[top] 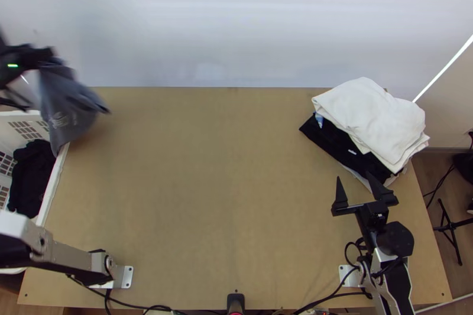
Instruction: Fold the t-shirt
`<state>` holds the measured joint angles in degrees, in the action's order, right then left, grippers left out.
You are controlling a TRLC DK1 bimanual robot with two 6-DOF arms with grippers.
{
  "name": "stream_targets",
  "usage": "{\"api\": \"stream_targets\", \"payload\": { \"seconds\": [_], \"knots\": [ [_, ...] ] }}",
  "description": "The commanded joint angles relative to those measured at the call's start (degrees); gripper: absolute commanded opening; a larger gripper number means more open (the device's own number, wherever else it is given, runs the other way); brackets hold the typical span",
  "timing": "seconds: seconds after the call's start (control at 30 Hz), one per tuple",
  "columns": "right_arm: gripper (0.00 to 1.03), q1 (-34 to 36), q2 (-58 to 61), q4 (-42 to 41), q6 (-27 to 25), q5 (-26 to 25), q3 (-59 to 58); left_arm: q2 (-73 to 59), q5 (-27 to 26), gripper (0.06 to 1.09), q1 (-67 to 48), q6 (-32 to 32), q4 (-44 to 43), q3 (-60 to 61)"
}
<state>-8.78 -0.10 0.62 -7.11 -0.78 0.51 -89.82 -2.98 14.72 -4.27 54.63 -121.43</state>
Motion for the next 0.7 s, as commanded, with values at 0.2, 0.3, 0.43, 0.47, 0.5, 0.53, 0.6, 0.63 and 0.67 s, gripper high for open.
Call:
{"api": "stream_targets", "payload": {
  "seconds": [0.2, 0.3, 0.43, 0.47, 0.5, 0.53, 0.6, 0.63, 0.67],
  "knots": [
    [0.99, -0.01, 0.01, -0.01, 0.00, -0.02, 0.01, 5.09, 9.66, 0.09, -40.30, -6.89, -2.51, 15.78],
    [0.99, -0.01, 0.01, -0.01, 0.00, -0.02, 0.01, 3.86, 12.04, 0.09, -48.47, -6.63, -8.14, 23.78],
    [0.99, -0.01, 0.01, -0.01, 0.00, -0.02, 0.01, -0.88, 12.21, 0.09, -56.38, -7.06, -15.43, 30.46],
    [0.99, -0.01, 0.01, -0.01, -0.09, -0.02, 0.01, -2.55, 12.21, 0.09, -58.23, -7.15, -17.10, 30.99],
    [0.99, -0.01, 0.01, -0.01, -0.09, -0.02, 0.01, -4.57, 12.30, 0.09, -59.63, -7.50, -18.86, 30.90],
    [0.99, -0.01, 0.01, -0.01, -0.09, -0.02, 0.01, -6.24, 12.56, 0.09, -61.13, -8.56, -20.71, 30.37],
    [0.99, -0.01, 0.01, -0.01, -0.09, -0.02, 0.01, -9.14, 12.56, 0.09, -64.73, -9.35, -24.05, 28.70],
    [0.99, -0.01, 0.01, -0.01, -0.09, -0.02, 0.01, -10.90, 12.56, 0.09, -66.05, -9.79, -25.45, 27.21],
    [0.99, -0.01, 0.01, -0.01, -0.09, -0.02, 0.01, -12.57, 12.56, 0.09, -67.46, -10.49, -25.89, 25.10]
  ]
}}
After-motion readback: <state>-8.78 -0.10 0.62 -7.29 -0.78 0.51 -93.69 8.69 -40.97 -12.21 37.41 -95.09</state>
